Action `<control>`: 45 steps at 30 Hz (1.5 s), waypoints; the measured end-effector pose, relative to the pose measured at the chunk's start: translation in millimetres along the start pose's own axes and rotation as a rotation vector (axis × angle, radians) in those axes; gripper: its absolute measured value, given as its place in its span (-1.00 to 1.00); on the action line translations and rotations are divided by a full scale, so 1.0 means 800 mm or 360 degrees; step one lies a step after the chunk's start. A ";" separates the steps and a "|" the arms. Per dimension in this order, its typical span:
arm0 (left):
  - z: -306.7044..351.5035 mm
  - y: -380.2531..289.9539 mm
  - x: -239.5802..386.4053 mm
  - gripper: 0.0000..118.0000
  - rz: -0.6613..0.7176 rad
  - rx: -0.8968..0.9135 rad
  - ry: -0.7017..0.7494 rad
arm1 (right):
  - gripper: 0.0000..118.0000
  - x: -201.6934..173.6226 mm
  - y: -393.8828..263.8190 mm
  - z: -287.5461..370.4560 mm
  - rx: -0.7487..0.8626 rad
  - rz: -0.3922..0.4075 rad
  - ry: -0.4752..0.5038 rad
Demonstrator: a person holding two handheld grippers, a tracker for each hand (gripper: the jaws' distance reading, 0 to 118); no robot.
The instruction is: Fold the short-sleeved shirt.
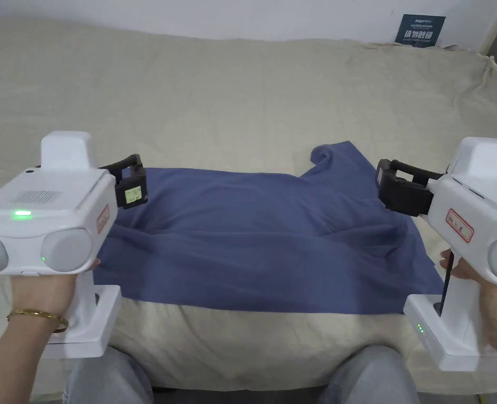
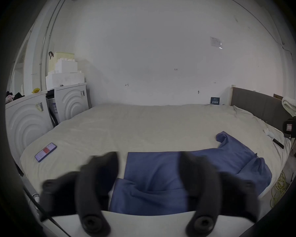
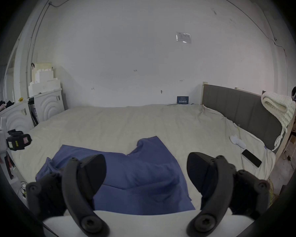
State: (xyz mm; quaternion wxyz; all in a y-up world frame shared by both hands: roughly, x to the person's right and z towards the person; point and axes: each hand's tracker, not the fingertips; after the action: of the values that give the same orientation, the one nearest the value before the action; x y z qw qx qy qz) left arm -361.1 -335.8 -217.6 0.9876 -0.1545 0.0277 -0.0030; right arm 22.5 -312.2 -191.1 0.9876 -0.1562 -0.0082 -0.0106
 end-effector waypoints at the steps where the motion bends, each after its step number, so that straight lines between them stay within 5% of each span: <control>1: -0.002 -0.001 0.002 -0.01 -0.0001 0.0002 -0.0009 | 0.33 -0.001 -0.002 0.001 0.0011 -0.0037 0.0021; 5: -0.005 -0.006 0.006 -1.00 0.0021 -0.0044 -0.0079 | -0.72 -0.004 -0.008 0.001 -0.0009 -0.0114 0.0036; 6: -0.004 -0.005 0.008 -1.00 0.0009 -0.0045 -0.0083 | -0.95 -0.006 -0.010 0.002 -0.0002 -0.0117 0.0037; 26: -0.060 0.008 -0.016 -1.00 0.0099 -0.0098 -0.0075 | -1.00 -0.016 0.008 -0.049 0.0041 -0.0091 0.0008; 40: -0.203 0.060 -0.056 -1.00 0.0170 -0.0234 -0.0009 | -1.00 -0.026 0.020 -0.135 -0.0031 -0.0091 0.0038; 43: -0.244 0.065 -0.066 -0.62 0.0174 -0.0430 -0.0001 | -1.00 -0.028 0.020 -0.151 -0.0055 -0.0076 0.0043; 45: -0.270 0.067 -0.070 0.16 0.0174 -0.0587 -0.0024 | -1.00 -0.028 0.019 -0.162 -0.0061 -0.0075 0.0042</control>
State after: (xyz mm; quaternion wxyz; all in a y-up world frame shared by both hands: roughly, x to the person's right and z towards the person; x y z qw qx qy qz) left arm -429.3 -350.1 -435.9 0.9414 -0.3311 0.0287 0.0571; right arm 2.1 -337.4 -319.4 0.9839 -0.1748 0.0014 -0.0360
